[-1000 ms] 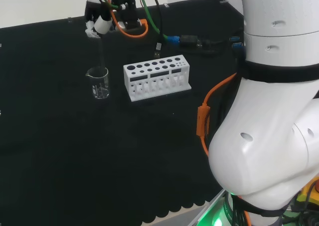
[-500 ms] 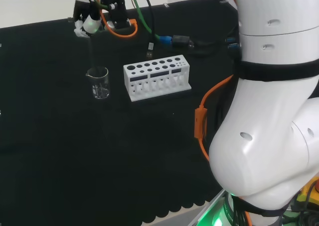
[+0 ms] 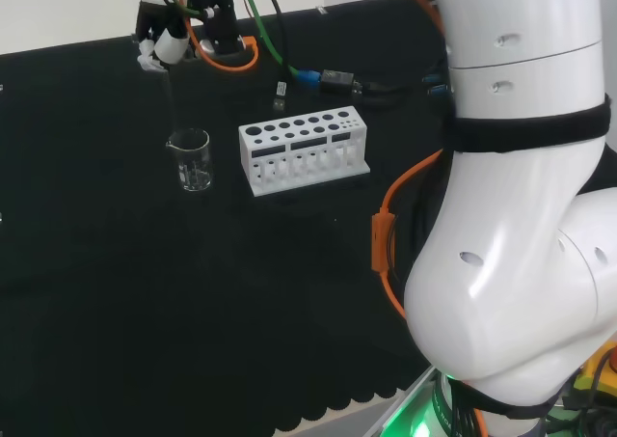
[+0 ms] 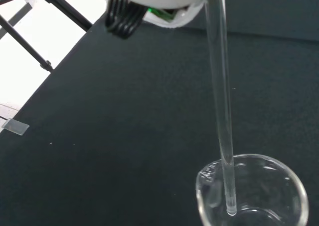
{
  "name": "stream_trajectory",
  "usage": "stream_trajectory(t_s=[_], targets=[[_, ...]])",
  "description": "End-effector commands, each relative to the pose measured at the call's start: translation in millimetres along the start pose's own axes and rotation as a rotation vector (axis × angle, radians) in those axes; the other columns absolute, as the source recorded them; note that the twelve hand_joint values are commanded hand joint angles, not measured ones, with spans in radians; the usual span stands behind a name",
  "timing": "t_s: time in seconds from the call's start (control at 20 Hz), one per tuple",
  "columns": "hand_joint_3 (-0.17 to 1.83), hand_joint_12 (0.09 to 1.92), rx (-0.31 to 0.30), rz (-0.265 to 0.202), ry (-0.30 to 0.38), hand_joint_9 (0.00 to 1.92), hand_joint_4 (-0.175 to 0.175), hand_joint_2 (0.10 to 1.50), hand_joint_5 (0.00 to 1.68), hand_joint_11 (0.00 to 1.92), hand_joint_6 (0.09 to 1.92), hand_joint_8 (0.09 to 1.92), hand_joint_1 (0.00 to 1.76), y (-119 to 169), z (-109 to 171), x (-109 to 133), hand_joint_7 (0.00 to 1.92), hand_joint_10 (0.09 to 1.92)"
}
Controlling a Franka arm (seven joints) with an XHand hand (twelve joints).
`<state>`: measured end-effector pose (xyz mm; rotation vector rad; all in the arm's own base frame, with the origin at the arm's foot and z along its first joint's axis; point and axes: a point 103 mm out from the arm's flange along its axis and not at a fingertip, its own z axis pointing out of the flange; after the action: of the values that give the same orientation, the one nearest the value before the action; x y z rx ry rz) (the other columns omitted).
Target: Stir in the beaker to the left of the white test tube rack with the glass rod.
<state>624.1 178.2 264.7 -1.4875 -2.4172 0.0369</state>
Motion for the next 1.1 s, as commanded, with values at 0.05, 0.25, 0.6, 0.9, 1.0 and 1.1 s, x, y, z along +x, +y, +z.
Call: stream_trajectory(t_s=[0.05, 0.25, 0.6, 0.9, 1.0, 1.1], targets=[[0.79, 0.73, 0.002, 0.017, -0.006, 1.77, -0.175, 0.68, 1.09, 1.67, 1.03, 0.85, 1.19, -6.2, -2.2, -13.3, 1.56, 0.57], [0.79, 0.73, 0.006, 0.024, -0.009, 1.77, -0.175, 0.68, 1.09, 1.67, 1.03, 0.85, 1.19, -9.8, -2.8, -14.2, 1.56, 0.57], [0.79, 0.73, -0.004, 0.013, -0.016, 1.77, -0.175, 0.68, 1.09, 1.67, 1.03, 0.86, 1.19, -19.8, -0.6, -5.1, 1.56, 0.58], [0.79, 0.73, -0.009, 0.012, -0.022, 1.77, -0.175, 0.68, 1.09, 1.67, 1.03, 0.86, 1.19, -20.8, -4.5, 2.9, 1.56, 0.58], [0.79, 0.73, -0.011, 0.013, -0.026, 1.77, -0.175, 0.68, 1.09, 1.67, 1.03, 0.86, 1.19, -20.9, -5.3, 4.1, 1.56, 0.58], [0.79, 0.73, -0.010, 0.019, -0.030, 1.77, -0.175, 0.68, 1.09, 1.67, 1.03, 0.86, 1.19, -21.4, -6.2, 4.7, 1.56, 0.58]])
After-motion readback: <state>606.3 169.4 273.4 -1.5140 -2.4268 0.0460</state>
